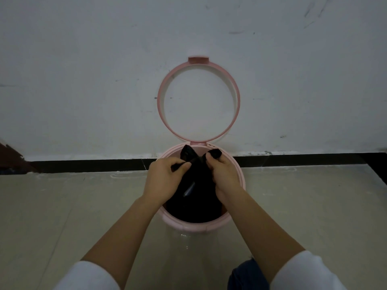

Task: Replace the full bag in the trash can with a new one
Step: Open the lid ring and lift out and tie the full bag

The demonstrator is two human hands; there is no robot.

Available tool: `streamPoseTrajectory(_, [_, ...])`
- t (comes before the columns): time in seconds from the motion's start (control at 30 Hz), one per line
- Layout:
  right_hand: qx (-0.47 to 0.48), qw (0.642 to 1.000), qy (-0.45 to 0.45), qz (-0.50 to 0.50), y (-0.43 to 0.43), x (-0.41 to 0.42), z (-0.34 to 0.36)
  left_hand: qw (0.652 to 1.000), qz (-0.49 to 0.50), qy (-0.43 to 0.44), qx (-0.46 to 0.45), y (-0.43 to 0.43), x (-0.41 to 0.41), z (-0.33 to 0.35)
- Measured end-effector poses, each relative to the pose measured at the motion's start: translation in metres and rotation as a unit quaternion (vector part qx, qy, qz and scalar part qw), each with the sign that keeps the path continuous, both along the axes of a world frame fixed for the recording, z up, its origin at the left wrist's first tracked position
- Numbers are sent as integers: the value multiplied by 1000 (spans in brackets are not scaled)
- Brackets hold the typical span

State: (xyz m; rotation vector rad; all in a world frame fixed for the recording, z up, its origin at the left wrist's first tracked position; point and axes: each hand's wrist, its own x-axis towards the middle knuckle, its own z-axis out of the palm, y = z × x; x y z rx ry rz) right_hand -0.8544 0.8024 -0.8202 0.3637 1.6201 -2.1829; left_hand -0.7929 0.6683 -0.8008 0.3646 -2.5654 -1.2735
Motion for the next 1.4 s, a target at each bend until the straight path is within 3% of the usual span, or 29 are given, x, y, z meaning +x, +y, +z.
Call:
streamPoseTrajectory(0.2, [116, 984, -24, -135, 20, -32, -20, 990, 8, -133, -45, -18, 3, -19])
streamPoseTrajectory(0.37, [234, 951, 40, -198, 33, -51, -23, 984, 35, -171, -34, -30, 5, -22])
streamPoseTrajectory(0.57, [256, 932, 44, -252, 45, -64, -30, 982, 62, -179, -17, -49, 7, -15])
streamPoseTrajectory(0.77, [205, 928, -31, -309, 72, -63, -40, 970, 86, -220, -51, -70, 21, -23])
streamPoseTrajectory(0.9, [235, 945, 53, -221, 71, -59, -33, 981, 93, -170, -18, -69, 17, -12])
streamPoseTrajectory(1.1, [248, 940, 230, -43, 38, -41, 14, 992, 56, -65, 91, -40, -3, 18])
streamPoseTrajectory(1.23, [94, 984, 148, 36, 8, -17, 27, 990, -44, -78, 107, -21, -12, 33])
streamPoseTrajectory(1.3, [64, 987, 123, 77, 2, -6, 24, 990, -53, -79, 108, -17, -13, 33])
streamPoseTrajectory(1.4, [68, 975, 154, 147, -2, 8, 21, 991, -31, -58, 118, -16, -14, 33])
